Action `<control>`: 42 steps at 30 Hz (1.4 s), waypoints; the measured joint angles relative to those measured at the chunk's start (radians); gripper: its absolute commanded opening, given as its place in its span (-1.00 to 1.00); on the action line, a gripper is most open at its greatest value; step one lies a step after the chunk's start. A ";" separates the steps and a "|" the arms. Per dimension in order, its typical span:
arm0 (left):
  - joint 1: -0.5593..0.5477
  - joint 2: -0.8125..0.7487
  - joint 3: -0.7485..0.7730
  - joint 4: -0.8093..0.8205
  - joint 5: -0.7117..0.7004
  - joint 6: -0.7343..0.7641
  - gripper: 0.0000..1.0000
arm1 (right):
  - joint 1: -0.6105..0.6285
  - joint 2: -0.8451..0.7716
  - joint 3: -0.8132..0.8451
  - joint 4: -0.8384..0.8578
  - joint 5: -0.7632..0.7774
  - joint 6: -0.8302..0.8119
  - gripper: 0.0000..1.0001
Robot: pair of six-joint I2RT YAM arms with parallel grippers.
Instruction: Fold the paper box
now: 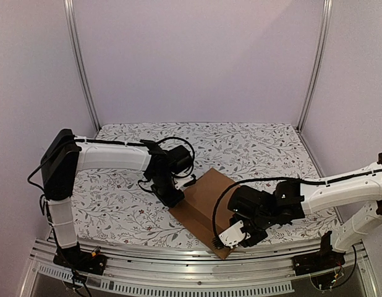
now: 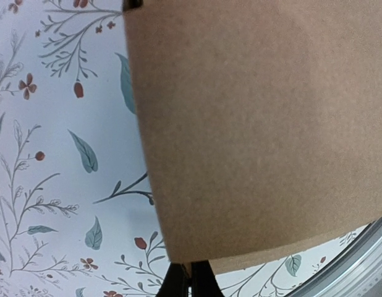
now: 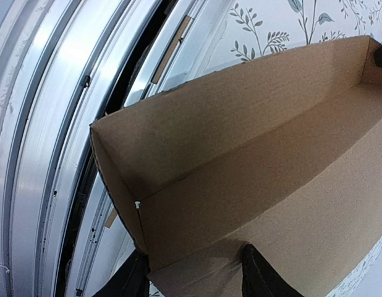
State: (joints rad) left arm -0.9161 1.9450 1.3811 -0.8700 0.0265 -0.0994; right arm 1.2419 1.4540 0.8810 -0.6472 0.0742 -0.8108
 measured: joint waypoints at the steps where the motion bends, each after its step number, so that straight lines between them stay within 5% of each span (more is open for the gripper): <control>1: 0.000 0.004 0.007 -0.007 0.005 0.000 -1.00 | 0.001 -0.004 -0.004 0.001 0.000 -0.002 -0.01; 42: 0.071 0.152 0.243 -0.250 0.168 0.018 -1.00 | -0.001 -0.019 -0.018 -0.003 -0.032 -0.018 0.17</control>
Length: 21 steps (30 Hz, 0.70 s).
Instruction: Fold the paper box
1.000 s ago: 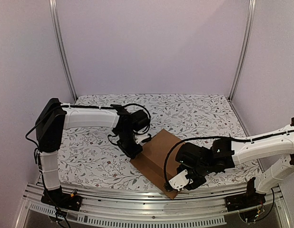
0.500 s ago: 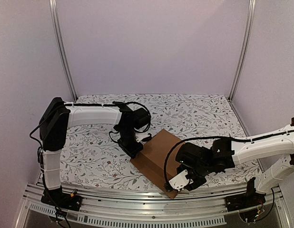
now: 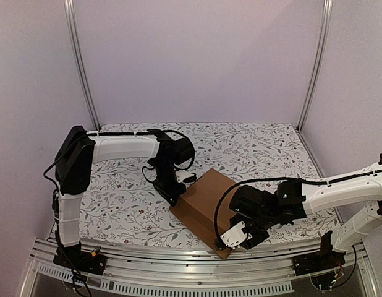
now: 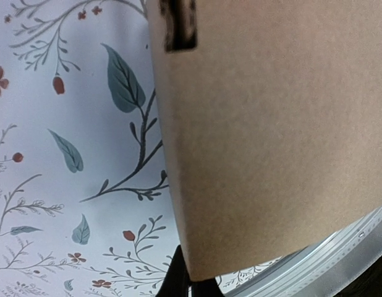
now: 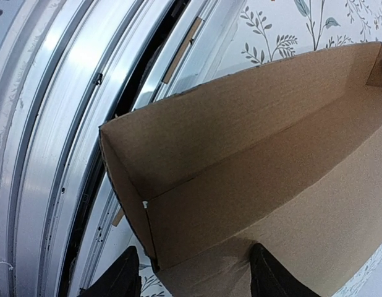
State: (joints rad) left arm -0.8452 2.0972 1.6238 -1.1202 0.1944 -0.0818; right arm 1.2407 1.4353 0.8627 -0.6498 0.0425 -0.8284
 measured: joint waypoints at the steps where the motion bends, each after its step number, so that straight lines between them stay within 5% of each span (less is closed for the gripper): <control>1: 0.001 0.001 0.001 -0.002 0.002 0.000 -1.00 | 0.000 0.000 0.000 0.000 0.000 0.000 0.16; 9: 0.002 0.006 0.008 -0.009 0.006 0.001 -1.00 | -0.007 0.004 0.002 0.003 0.000 0.001 0.09; 21: 0.002 -0.014 -0.053 0.071 0.001 0.002 -0.60 | -0.010 0.007 0.004 0.004 -0.003 0.001 0.09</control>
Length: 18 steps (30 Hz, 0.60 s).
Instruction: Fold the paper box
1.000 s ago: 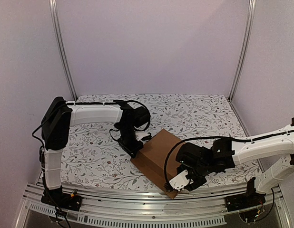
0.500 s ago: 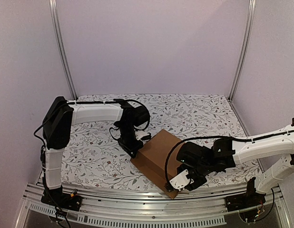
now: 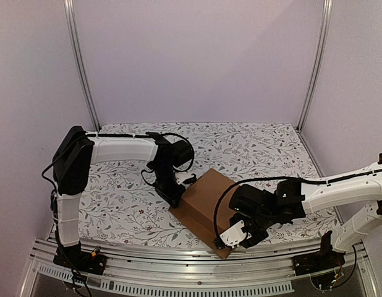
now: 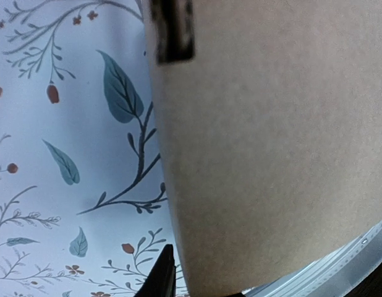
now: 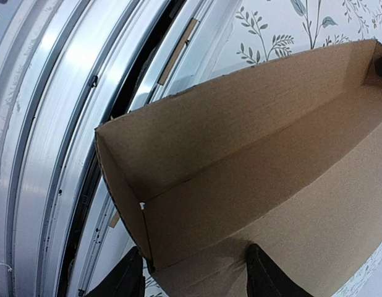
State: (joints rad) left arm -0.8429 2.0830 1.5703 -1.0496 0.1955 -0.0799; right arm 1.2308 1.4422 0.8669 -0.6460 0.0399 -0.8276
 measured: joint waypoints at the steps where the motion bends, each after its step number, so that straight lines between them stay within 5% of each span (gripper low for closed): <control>1: 0.000 -0.008 -0.013 0.014 -0.003 -0.002 -0.56 | 0.000 0.000 0.000 0.000 0.000 0.000 0.10; 13: -0.012 -0.339 -0.196 0.206 -0.153 -0.068 -0.13 | -0.001 0.013 0.012 -0.001 -0.002 0.008 0.11; 18: -0.146 -0.588 -0.415 0.368 -0.279 -0.144 -0.08 | -0.001 0.014 0.016 -0.003 -0.003 0.018 0.16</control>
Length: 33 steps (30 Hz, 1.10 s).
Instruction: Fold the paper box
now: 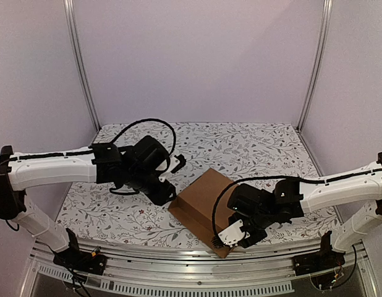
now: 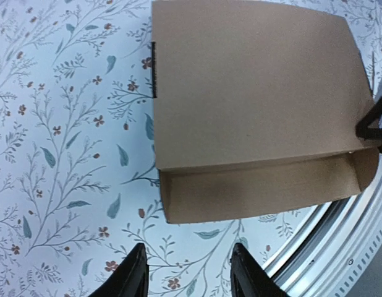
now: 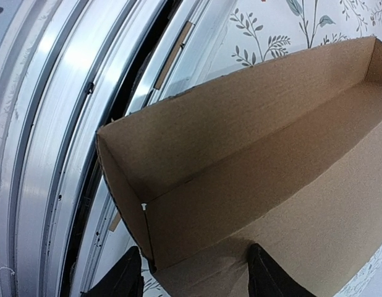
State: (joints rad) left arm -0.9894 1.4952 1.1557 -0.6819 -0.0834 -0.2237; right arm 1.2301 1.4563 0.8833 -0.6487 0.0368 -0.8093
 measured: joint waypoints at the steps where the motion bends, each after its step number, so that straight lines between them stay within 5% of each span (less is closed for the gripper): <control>1: -0.043 -0.033 -0.046 0.037 -0.022 -0.025 -0.03 | 0.000 0.000 0.001 -0.002 -0.002 0.003 0.18; 7: -0.212 -0.082 -0.237 0.172 -0.225 -0.310 0.05 | -0.014 -0.011 0.012 -0.040 -0.021 0.022 0.30; 13: -0.306 0.002 -0.162 0.155 -0.361 -0.651 0.05 | -0.054 -0.059 0.013 -0.137 -0.028 0.026 0.35; 24: -0.409 0.151 -0.111 0.154 -0.369 -0.881 0.05 | -0.102 -0.138 0.015 -0.196 -0.043 0.025 0.38; 33: -0.444 0.135 -0.138 0.155 -0.347 -0.953 0.07 | -0.490 -0.165 0.136 -0.219 -0.202 0.014 0.45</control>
State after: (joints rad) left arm -1.4330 1.6302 1.0172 -0.5266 -0.4305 -1.1770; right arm 0.7403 1.2915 1.0195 -0.8677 -0.1650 -0.7948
